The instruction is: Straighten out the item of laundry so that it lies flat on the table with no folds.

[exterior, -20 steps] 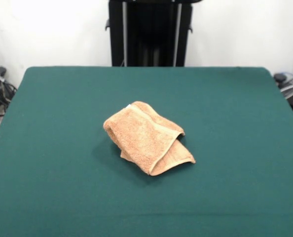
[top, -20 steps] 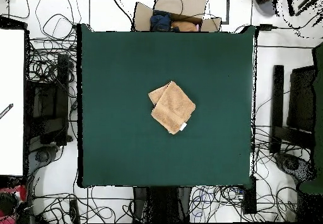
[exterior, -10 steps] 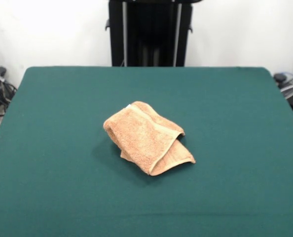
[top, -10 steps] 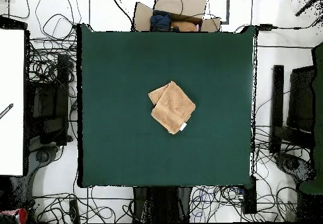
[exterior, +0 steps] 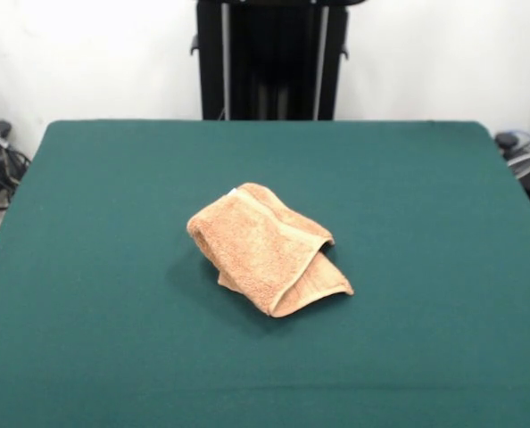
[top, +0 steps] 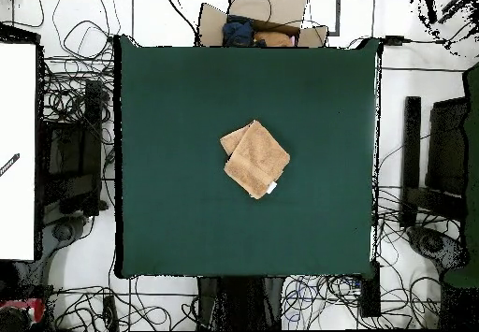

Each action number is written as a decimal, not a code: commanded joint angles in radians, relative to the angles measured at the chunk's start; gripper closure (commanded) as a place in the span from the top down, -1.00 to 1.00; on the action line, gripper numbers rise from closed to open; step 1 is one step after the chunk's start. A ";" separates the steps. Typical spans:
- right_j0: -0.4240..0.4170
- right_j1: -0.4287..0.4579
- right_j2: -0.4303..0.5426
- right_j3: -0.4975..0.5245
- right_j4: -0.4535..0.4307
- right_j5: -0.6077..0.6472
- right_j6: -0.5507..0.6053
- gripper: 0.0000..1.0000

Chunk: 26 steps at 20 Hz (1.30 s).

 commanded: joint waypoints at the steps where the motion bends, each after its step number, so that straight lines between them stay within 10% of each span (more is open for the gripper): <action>1: -0.133 -0.082 0.231 0.201 -0.035 -0.112 0.218 1.00; 15: -0.272 0.198 0.481 0.210 -0.215 -0.572 0.431 1.00; 26: -0.299 -0.364 0.369 0.387 -0.180 -0.070 0.328 1.00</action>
